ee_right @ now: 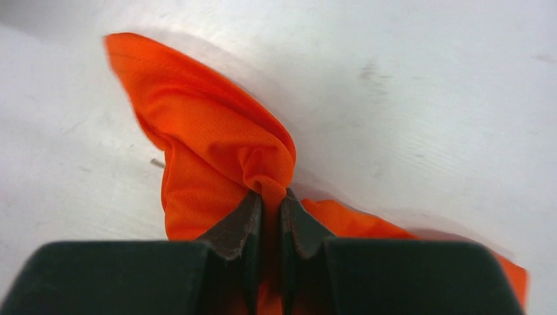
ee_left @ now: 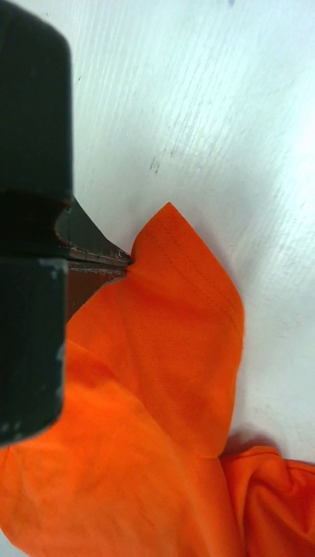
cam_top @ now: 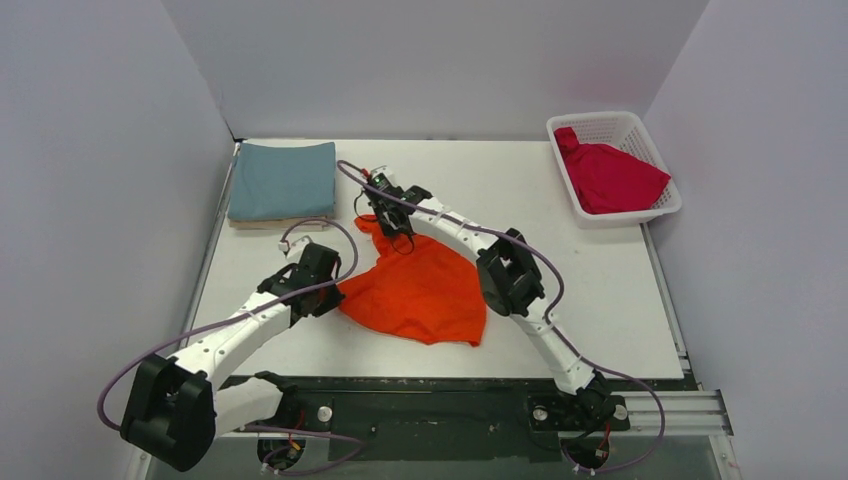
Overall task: Fold and stack the t-shirts
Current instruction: Flatten out the tshirt
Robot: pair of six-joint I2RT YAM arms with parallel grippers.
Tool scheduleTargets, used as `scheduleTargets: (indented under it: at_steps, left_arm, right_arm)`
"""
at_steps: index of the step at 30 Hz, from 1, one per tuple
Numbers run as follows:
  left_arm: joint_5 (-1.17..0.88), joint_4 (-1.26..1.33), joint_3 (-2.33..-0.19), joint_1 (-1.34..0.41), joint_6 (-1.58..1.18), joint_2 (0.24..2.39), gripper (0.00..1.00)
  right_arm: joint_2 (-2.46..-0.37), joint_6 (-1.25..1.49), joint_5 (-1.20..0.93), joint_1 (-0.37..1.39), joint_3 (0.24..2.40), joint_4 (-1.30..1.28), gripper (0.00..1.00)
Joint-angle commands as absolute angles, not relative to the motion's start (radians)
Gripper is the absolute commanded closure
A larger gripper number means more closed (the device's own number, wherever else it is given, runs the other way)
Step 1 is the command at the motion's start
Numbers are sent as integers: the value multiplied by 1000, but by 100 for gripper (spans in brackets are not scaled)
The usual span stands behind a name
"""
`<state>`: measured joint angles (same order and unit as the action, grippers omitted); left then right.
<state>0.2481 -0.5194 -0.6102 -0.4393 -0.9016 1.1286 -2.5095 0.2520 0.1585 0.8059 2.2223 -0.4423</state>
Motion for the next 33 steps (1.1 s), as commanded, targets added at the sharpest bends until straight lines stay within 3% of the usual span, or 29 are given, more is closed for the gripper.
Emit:
scheduleTargets:
  at_steps: [1,8,11,15,20,28,33]
  left_arm:
    - [406,-611,-747,-435,-925,1073,100]
    - [560,-657,-954,-423,-910,958,100]
    - [570,-593,-1024,-422,-867,882,100]
    - [573,-500,-1105,-422,-803,770,100]
    - [449,-349,-1216,-422,-699,637,100]
    - [189,-304,-1486,-421,-626,631,100]
    - [142,-326,-1589,-418,-615,648,100]
  right_arm:
    - [-2191,351,402,715,2140,-382,100]
    - [-1724,382,555,577,1746,-235,100]
    - [-1529,315,577,563,1685,-256,100]
    - [-1346,277,611,560,1703,-373,100]
    - [-1181,314,442,563,1785,-522,100]
    - [-983,432,92,575,1957,-589,100]
    - [-904,509,47,574,1936,-580,100]
